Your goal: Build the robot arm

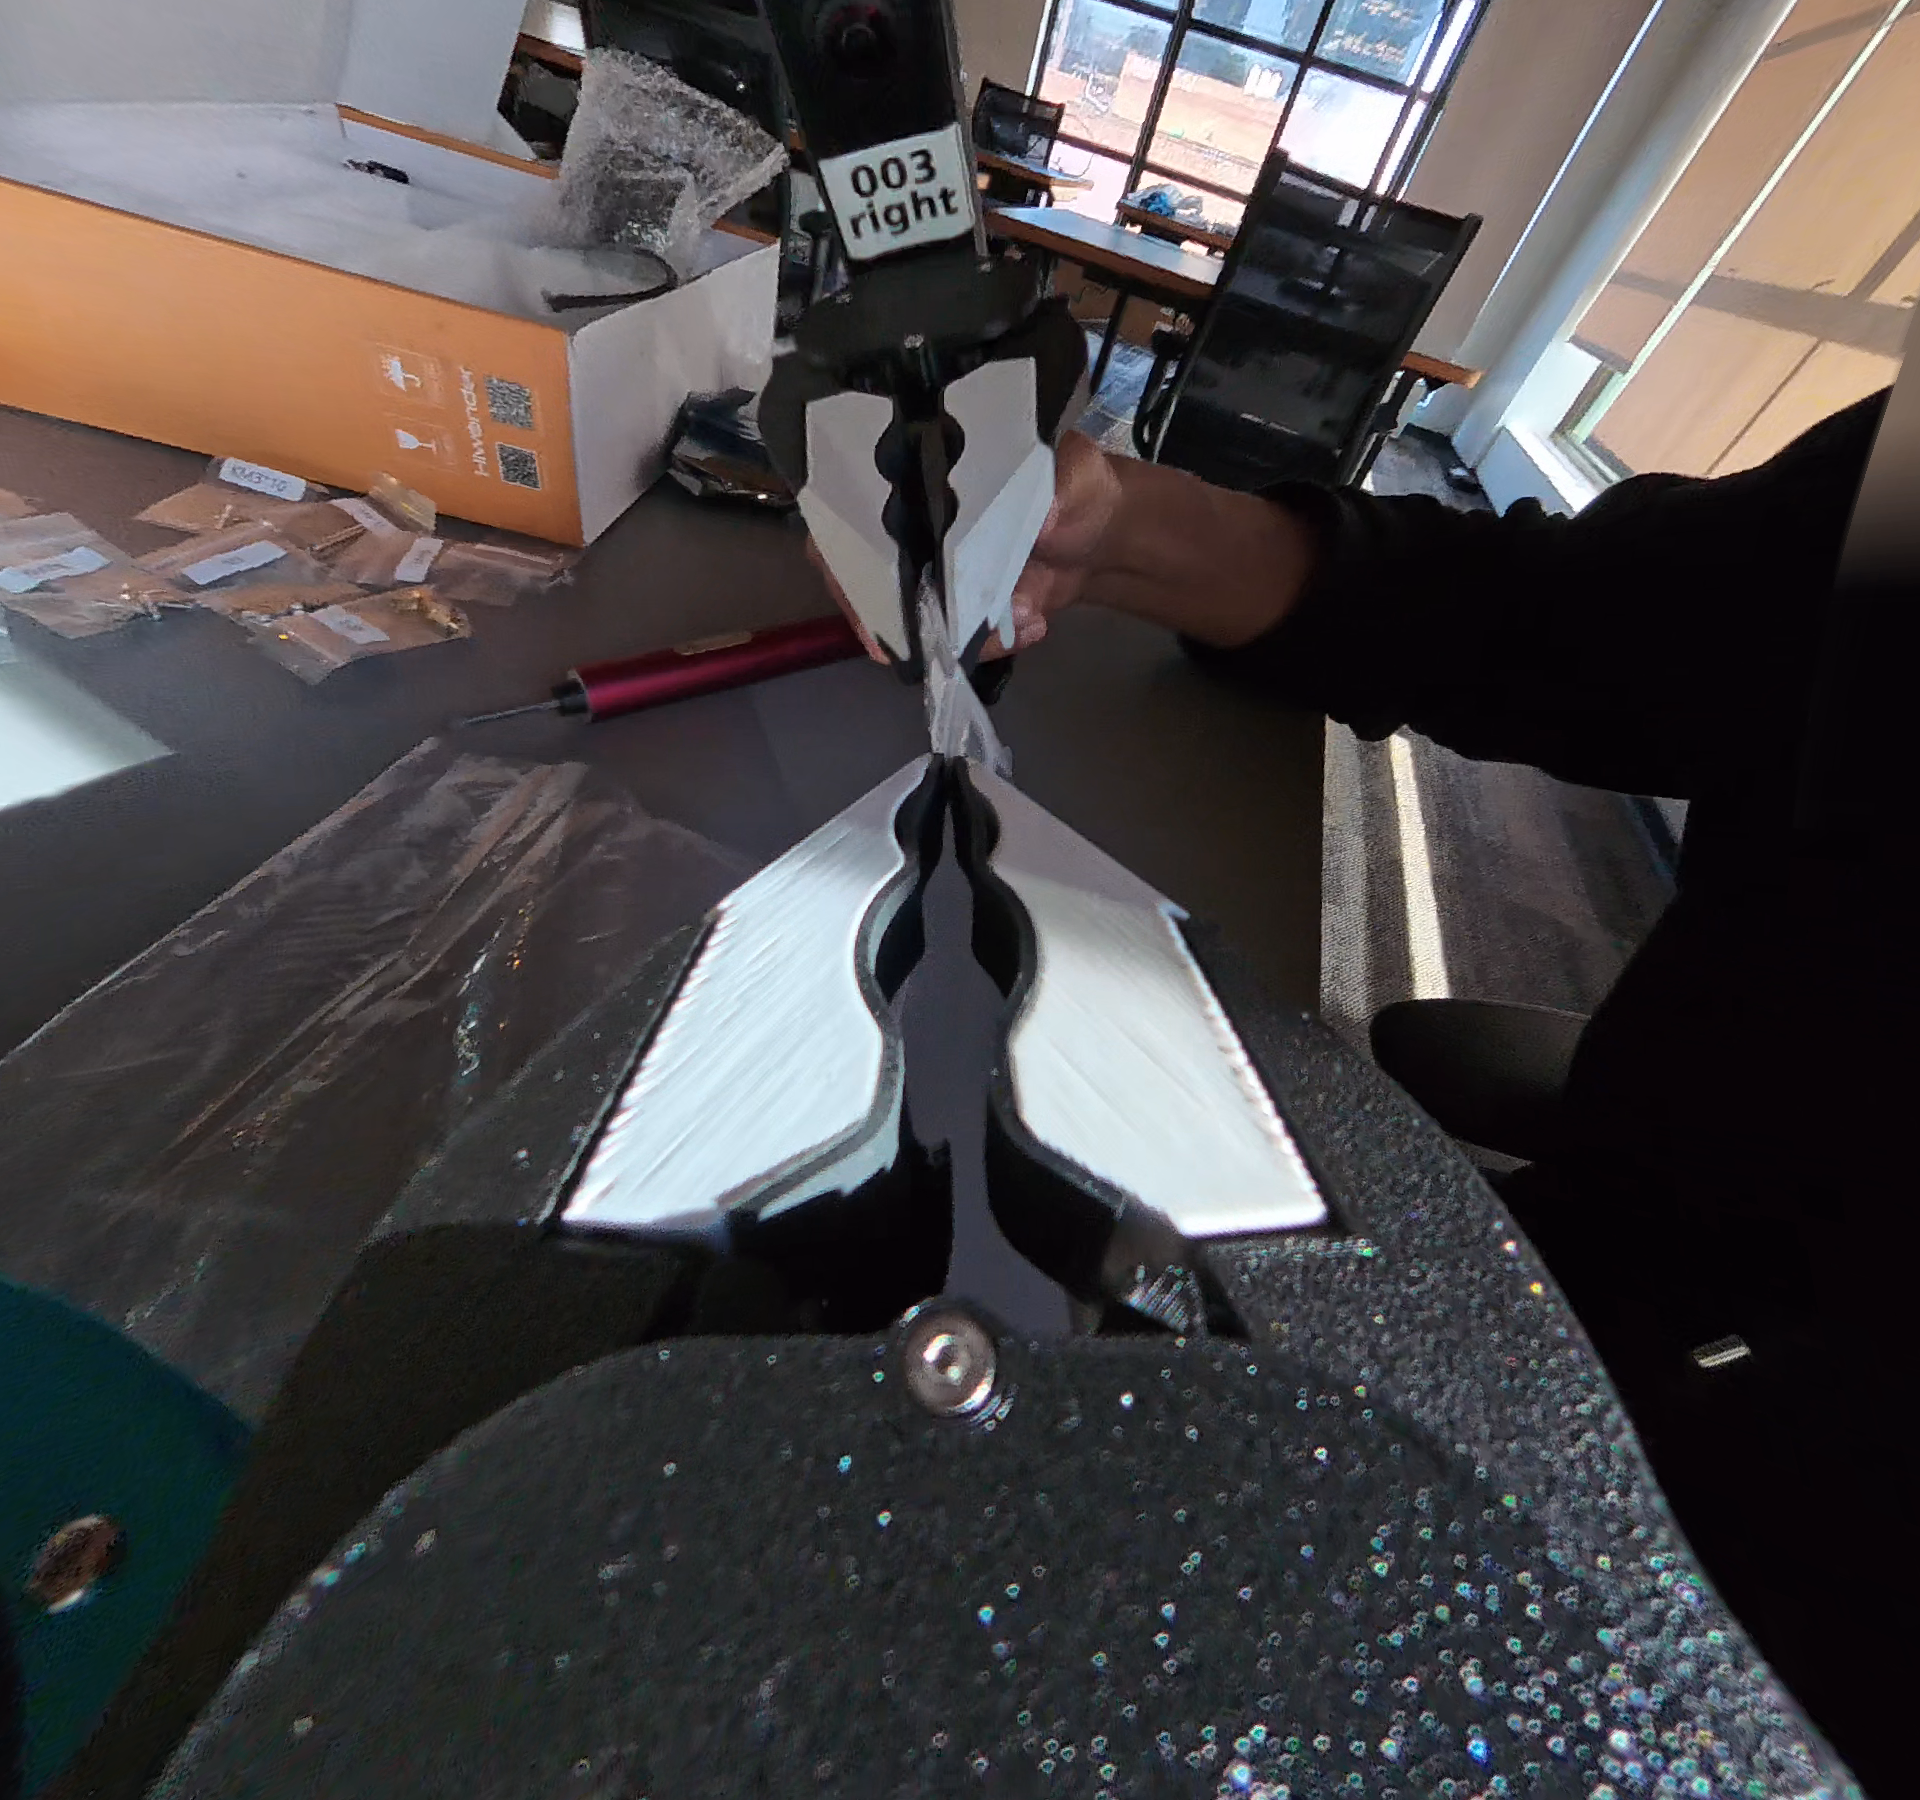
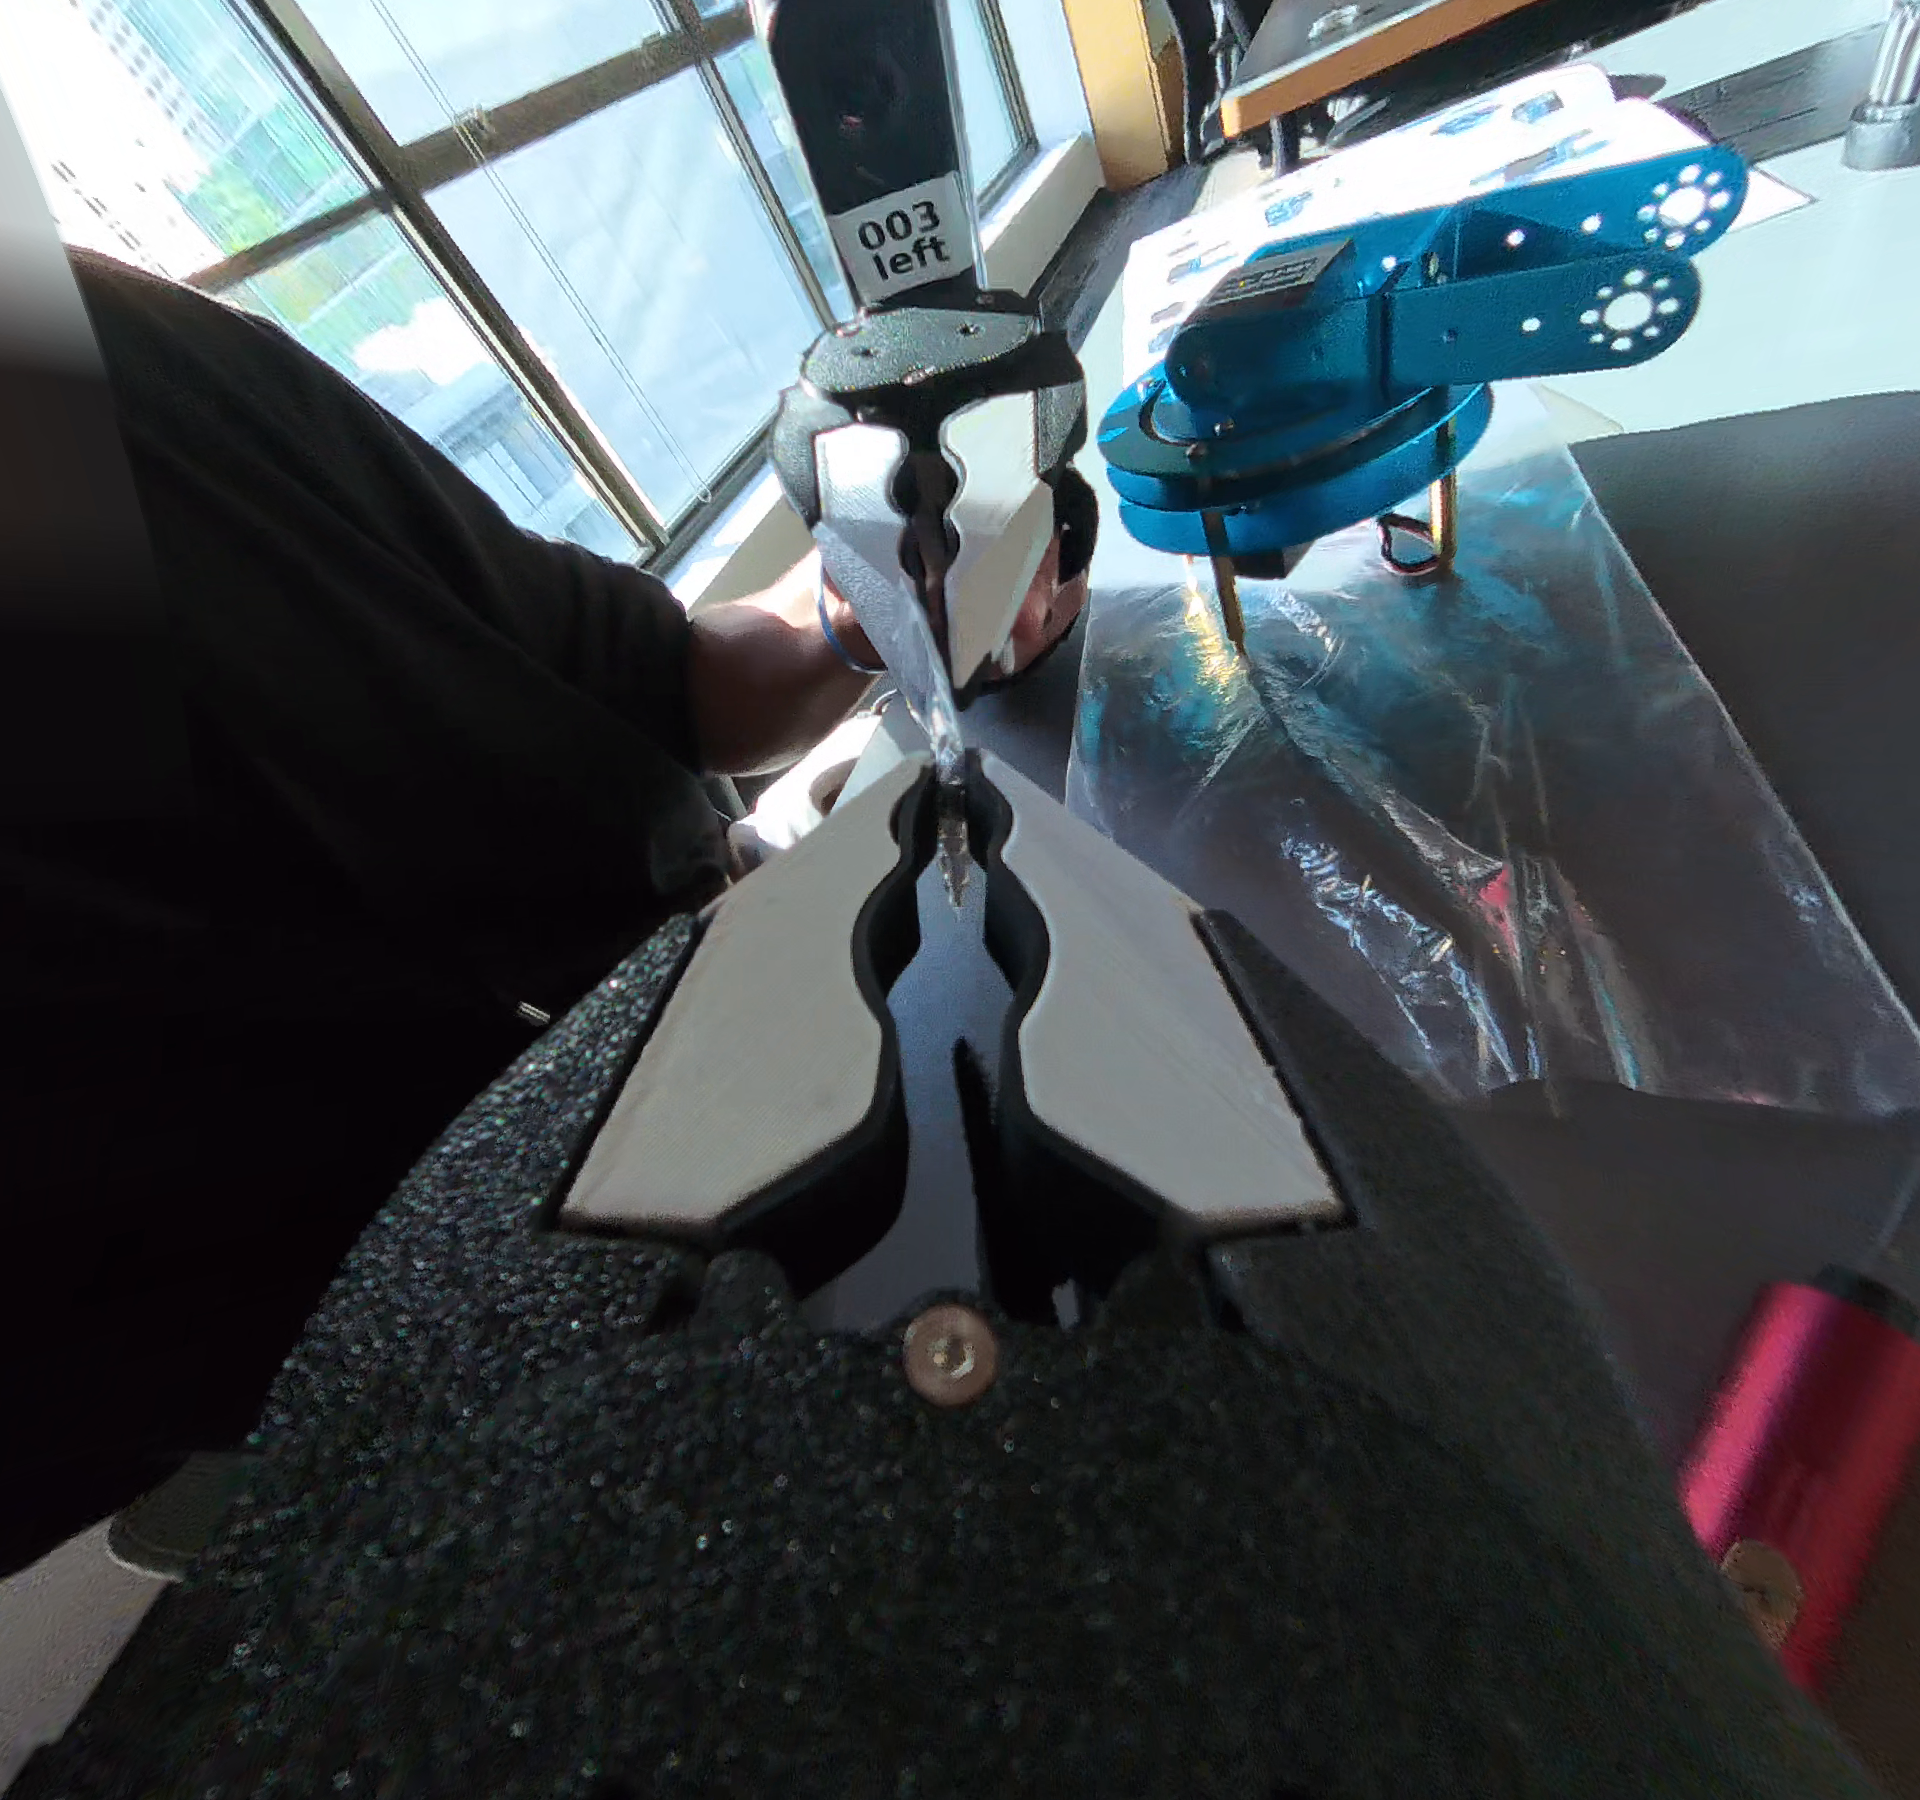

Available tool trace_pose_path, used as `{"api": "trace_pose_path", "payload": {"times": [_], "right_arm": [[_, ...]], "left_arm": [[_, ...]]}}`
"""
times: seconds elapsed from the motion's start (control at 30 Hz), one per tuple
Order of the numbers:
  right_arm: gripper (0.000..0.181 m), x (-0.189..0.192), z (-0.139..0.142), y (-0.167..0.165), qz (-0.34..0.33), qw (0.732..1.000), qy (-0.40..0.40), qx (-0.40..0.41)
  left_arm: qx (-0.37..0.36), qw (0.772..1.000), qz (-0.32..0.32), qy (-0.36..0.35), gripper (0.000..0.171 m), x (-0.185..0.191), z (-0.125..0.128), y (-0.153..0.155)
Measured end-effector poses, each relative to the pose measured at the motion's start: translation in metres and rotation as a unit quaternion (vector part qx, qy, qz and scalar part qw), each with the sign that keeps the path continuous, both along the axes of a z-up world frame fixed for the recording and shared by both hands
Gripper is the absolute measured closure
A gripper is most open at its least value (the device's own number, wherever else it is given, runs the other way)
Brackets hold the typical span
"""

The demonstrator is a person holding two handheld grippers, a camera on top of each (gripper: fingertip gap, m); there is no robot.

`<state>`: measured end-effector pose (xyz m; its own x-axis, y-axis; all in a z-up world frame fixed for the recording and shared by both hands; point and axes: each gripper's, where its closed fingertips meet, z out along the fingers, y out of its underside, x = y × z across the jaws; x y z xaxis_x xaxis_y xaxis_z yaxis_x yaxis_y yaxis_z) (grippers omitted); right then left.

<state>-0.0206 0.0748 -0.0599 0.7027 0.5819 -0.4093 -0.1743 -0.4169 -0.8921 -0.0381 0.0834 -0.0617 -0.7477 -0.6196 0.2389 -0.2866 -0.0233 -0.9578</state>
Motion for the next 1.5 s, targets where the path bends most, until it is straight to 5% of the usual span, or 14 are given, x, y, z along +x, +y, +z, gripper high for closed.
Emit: {"api": "trace_pose_path", "payload": {"times": [0.1, 0.2, 0.37, 0.6, 0.87, 0.93, 1.07, 1.5], "right_arm": [[0.177, 0.001, 0.004, 0.001, -0.011, 1.0, 0.001, 0.023], [0.153, 0.001, 0.004, 0.0, -0.009, 1.0, -0.001, 0.015], [0.173, 0.003, 0.004, 0.002, -0.018, 0.999, -0.009, 0.029], [0.175, 0.004, 0.003, 0.004, -0.027, 0.999, -0.012, 0.021], [0.175, 0.02, -0.017, 0.01, -0.065, 0.996, -0.062, -0.025], [0.175, 0.027, -0.031, 0.013, -0.083, 0.991, -0.089, -0.049], [0.175, 0.03, -0.042, 0.014, -0.087, 0.99, -0.092, -0.07], [0.175, 0.043, -0.07, 0.015, -0.118, 0.974, -0.135, -0.141]], "left_arm": [[-0.031, 0.999, -0.008, -0.003, 0.171, 0.001, 0.008, 0.0], [-0.06, 0.998, 0.001, -0.009, 0.171, 0.005, 0.016, 0.007], [-0.085, 0.996, 0.009, -0.006, 0.171, 0.008, 0.02, 0.01], [-0.078, 0.997, 0.004, 0.005, 0.171, 0.008, 0.013, 0.004], [0.002, 0.995, 0.095, 0.038, 0.17, 0.03, -0.013, 0.022], [0.049, 0.987, 0.139, 0.063, 0.153, 0.038, -0.028, 0.033], [0.086, 0.982, 0.153, 0.075, 0.17, 0.039, -0.039, 0.034], [0.174, 0.958, 0.205, 0.101, 0.161, 0.037, -0.061, 0.05]]}}
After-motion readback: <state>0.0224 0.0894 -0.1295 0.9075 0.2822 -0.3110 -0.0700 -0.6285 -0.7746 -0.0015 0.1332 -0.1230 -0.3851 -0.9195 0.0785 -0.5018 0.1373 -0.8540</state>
